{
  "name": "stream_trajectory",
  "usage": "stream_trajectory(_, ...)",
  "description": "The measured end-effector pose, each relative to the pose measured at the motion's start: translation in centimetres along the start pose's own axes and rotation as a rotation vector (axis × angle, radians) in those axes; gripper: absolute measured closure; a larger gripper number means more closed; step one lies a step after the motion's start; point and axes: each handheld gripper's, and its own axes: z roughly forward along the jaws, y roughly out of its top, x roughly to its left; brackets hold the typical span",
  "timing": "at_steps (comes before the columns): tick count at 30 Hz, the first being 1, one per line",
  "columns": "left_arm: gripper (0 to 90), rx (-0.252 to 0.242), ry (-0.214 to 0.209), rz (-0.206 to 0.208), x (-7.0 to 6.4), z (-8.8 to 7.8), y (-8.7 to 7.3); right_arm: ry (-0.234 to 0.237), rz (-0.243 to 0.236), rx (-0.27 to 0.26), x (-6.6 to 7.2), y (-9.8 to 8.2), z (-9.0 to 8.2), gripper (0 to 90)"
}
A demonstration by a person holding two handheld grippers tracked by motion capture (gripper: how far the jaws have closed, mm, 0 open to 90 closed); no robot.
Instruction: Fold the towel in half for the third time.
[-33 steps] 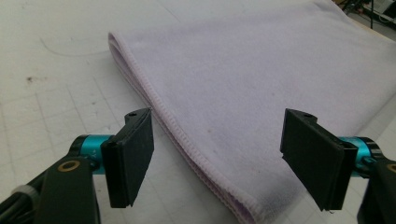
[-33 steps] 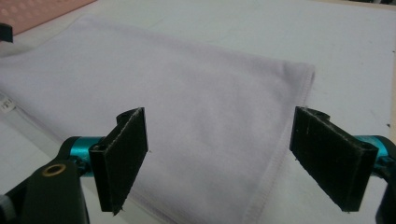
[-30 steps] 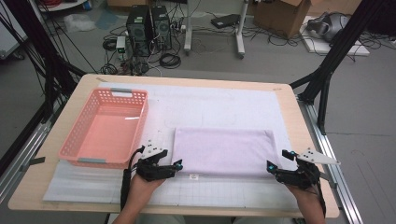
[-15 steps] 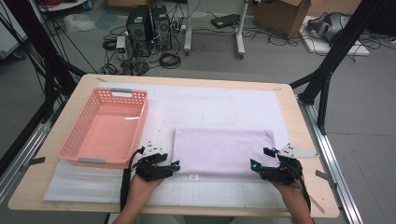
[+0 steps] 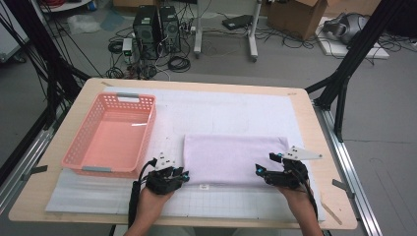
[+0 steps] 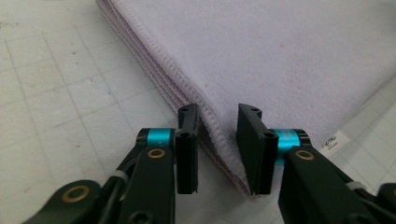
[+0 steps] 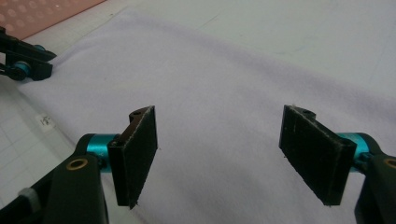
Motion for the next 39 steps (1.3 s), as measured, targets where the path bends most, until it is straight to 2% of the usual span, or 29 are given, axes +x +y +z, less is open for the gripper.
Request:
stream_trajectory(2,73.6,0.000,-0.004,-0.011,0.0,0.0,0.0,0.006,-0.013,0.007,0.1,0.5,0.8,23.7)
stream_trajectory(4,76.7,-0.003,-0.016,-0.023,0.1,0.1,0.0,0.025,-0.006,0.015,0.1,1.1,1.7,20.8)
stream_trajectory(6,79.4,-0.007,-0.004,-0.009,-0.1,0.1,0.0,0.041,-0.014,0.022,0.0,1.7,2.7,18.3)
stream_trajectory(7,80.1,-0.011,0.003,0.001,-0.3,0.1,0.0,0.033,-0.021,0.020,-0.1,2.0,3.2,18.2)
stream_trajectory(10,81.7,-0.015,0.012,0.011,-0.4,0.0,-0.1,0.039,-0.005,0.035,-0.4,2.8,4.6,18.2)
stream_trajectory(16,82.7,-0.016,0.005,-0.007,-0.3,0.0,-0.1,0.097,-0.031,0.055,-0.2,4.5,6.9,18.7)
stream_trajectory(20,82.8,-0.015,-0.008,-0.025,0.0,0.0,0.0,0.124,-0.053,0.097,0.2,5.9,9.1,18.9)
stream_trajectory(23,82.8,-0.017,-0.019,-0.045,0.1,0.0,-0.1,0.154,-0.069,0.096,0.5,6.6,11.0,18.9)
stream_trajectory(26,82.9,-0.016,-0.022,-0.045,0.2,0.0,-0.1,0.171,-0.074,0.161,1.2,7.2,13.3,23.7)
stream_trajectory(28,83.0,-0.022,-0.019,-0.042,0.2,-0.1,-0.1,0.193,-0.097,0.187,1.7,7.7,14.5,28.6)
stream_trajectory(31,83.1,-0.025,-0.023,-0.050,0.2,-0.1,-0.1,0.209,-0.115,0.200,2.7,8.4,15.8,30.7)
stream_trajectory(33,83.2,-0.026,-0.027,-0.059,0.3,-0.2,-0.1,0.216,-0.141,0.195,3.1,8.9,16.7,35.2)
stream_trajectory(36,83.2,-0.030,-0.035,-0.072,0.4,-0.1,-0.1,0.221,-0.141,0.196,3.6,9.3,18.0,38.7)
stream_trajectory(39,83.2,-0.026,-0.040,-0.084,0.6,-0.1,-0.1,0.227,-0.168,0.231,4.4,9.5,19.6,40.8)
